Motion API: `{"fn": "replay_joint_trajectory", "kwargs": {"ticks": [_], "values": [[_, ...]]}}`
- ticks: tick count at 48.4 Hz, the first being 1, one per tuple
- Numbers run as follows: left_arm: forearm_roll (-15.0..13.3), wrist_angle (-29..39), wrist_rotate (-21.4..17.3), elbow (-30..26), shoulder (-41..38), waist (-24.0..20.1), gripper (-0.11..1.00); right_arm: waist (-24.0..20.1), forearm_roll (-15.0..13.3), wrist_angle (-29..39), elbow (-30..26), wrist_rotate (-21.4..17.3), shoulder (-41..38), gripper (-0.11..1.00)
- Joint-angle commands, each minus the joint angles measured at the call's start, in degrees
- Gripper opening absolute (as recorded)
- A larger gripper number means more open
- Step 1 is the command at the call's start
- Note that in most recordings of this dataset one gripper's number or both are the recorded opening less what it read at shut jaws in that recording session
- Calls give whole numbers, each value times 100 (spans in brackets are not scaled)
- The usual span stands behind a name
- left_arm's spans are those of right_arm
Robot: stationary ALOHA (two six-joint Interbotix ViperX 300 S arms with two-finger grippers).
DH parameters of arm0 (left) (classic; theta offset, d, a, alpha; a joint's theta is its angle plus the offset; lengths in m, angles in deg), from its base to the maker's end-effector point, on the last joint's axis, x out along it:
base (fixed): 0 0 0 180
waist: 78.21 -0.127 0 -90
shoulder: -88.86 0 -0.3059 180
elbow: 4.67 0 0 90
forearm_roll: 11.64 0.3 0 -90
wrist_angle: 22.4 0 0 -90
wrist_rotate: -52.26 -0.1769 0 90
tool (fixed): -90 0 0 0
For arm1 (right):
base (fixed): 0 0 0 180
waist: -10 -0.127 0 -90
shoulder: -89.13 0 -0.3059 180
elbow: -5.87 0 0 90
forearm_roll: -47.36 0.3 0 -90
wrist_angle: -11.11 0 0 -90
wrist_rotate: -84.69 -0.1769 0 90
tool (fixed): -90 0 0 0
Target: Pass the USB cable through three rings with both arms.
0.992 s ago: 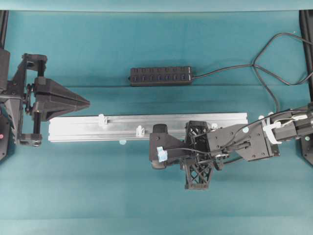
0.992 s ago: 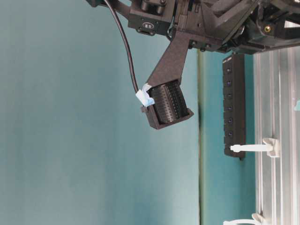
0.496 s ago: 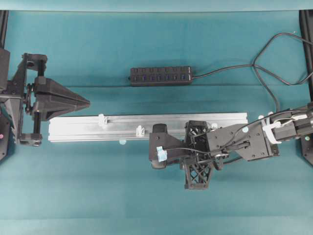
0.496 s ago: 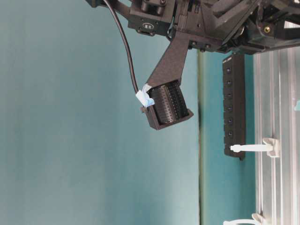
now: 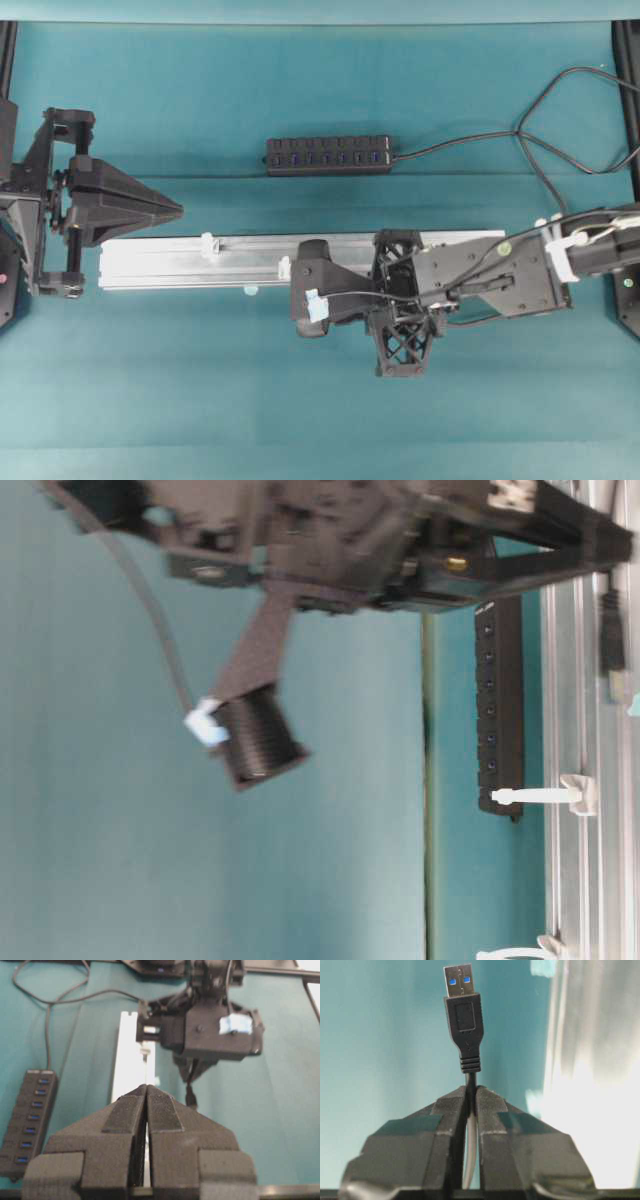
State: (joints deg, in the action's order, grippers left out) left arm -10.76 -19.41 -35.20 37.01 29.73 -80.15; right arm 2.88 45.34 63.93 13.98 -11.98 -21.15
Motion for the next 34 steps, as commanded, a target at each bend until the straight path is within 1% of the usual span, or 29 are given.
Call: {"fn": "replay_joint_trajectory", "kwargs": {"ticks": [1, 5, 11, 18, 26, 34], "values": [[18, -53, 0, -167, 18, -9, 2, 0, -9, 299, -193, 105, 264, -8], [18, -62, 9, -167, 26, -18, 2, 35, -9, 519, -193, 158, 404, -8], [18, -105, 0, -167, 44, -9, 2, 158, -9, 853, -211, 413, 694, -8], [18, -105, 0, -176, 88, -9, 2, 316, -18, 1213, -211, 519, 993, -8], [18, -114, 9, -176, 123, -9, 2, 439, -35, 1477, -141, 571, 1274, -8], [9, -105, 9, -229, 123, -9, 2, 615, -114, 1740, 0, 809, 1512, -8]]}}
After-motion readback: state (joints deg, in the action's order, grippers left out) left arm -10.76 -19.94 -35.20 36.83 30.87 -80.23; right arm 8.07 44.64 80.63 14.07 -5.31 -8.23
